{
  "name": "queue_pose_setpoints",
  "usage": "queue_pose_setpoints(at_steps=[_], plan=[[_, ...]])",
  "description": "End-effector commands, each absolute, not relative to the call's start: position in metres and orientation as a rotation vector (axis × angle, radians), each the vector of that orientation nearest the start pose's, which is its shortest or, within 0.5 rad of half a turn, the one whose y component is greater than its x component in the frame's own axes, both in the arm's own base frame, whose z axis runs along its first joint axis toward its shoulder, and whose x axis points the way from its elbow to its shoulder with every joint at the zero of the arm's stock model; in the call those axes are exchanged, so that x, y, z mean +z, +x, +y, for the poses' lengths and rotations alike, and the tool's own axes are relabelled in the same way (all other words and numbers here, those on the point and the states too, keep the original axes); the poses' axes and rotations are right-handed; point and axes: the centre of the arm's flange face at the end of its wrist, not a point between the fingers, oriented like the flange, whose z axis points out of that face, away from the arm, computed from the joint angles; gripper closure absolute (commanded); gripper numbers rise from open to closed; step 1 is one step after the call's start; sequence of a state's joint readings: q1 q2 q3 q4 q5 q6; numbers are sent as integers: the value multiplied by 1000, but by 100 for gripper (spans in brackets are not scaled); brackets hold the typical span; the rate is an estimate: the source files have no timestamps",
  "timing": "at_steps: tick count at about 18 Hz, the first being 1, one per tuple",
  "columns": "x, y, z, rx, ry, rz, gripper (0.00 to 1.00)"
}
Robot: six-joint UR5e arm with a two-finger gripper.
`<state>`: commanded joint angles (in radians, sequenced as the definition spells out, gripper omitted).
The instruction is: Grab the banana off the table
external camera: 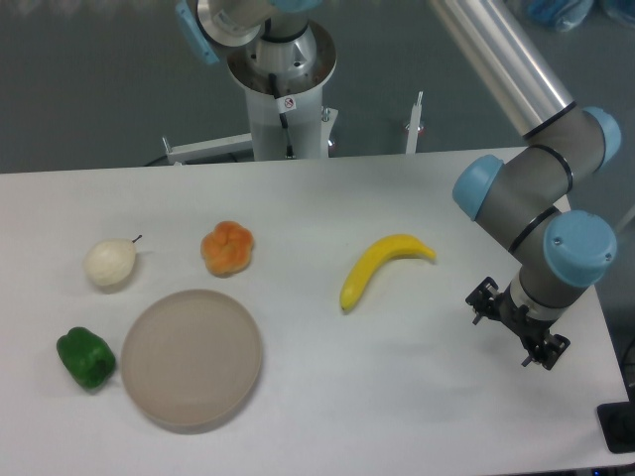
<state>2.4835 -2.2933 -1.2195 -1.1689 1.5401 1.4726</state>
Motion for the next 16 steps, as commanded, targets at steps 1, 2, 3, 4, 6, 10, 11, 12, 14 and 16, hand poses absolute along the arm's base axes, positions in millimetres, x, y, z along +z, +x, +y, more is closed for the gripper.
queue_pose_setpoints(at_steps=[1,2,3,4,6,10,11,12,14,16], plan=[[243,-509,566,27,-2981,858,0],[244,-509,566,29,-2980,858,0],[244,-509,566,29,-2980,858,0],[245,-510,565,30,-2979,855,0],[250,-507,562,32,-2978,852,0],[247,-497,543,-7,-2994,839,0],[253,-494,530,-14,-2995,822,0],[255,-489,525,-23,-2987,851,0],[251,-469,513,-66,-2974,931,0],[245,-451,502,-90,-2980,933,0]])
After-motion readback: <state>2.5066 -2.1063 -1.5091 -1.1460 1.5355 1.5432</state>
